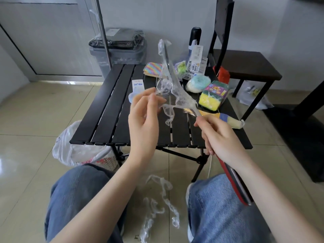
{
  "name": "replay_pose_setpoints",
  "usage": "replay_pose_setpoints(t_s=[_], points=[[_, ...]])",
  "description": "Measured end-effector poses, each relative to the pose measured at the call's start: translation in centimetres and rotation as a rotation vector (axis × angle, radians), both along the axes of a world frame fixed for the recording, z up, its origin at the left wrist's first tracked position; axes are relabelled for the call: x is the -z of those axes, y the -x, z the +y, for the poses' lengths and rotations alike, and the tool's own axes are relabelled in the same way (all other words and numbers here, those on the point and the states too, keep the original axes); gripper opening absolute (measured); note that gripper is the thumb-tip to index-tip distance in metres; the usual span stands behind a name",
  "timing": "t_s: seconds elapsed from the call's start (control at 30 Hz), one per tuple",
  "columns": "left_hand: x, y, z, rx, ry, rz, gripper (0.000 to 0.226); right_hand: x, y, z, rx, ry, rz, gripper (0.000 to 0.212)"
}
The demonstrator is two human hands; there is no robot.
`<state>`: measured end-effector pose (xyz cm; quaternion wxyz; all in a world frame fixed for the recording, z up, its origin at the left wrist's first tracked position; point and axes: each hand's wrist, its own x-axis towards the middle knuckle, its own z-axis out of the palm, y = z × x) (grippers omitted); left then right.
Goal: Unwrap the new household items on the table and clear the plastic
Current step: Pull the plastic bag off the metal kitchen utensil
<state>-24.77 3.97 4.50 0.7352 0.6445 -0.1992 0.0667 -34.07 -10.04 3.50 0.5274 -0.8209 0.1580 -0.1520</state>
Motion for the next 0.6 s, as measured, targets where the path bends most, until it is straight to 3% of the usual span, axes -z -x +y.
replay_pose_setpoints(t_s=[0.1, 0.13, 0.2, 0.23, 0.3, 0.4, 0.6], points=[[-0.7, -1.2, 0.2, 0.302, 0.356, 0.522, 0.008, 0.0, 0.2, -0.4, -0.015, 0.110, 0.034, 0.031], [-1.0, -1.9, 0.2, 0.331, 0.381, 0.640, 0.025, 0.0, 0.1, -0.6, -0.016, 0.134, 0.044, 0.032], [-1.5, -3.0, 0.3, 0.384, 0.272, 0.772, 0.054, 0.1, 0.1, -1.0, -0.007, 0.186, 0.055, 0.035], [-1.6, -3.5, 0.2, 0.429, 0.169, 0.781, 0.049, 0.1, 0.1, -1.2, -0.007, 0.226, 0.058, 0.035], [-1.6, -3.9, 0.2, 0.536, -0.006, 0.732, 0.031, -0.1, 0.2, -1.4, -0.025, 0.315, 0.062, 0.034], [-1.2, -4.7, 0.8, 0.599, -0.163, 0.574, 0.034, -0.8, 0.4, -2.0, -0.041, 0.458, 0.063, 0.032], [-1.2, -4.2, 2.1, 0.228, -0.837, -0.126, 0.030, -2.2, 0.3, -3.7, 0.015, 0.871, 0.193, 0.038]])
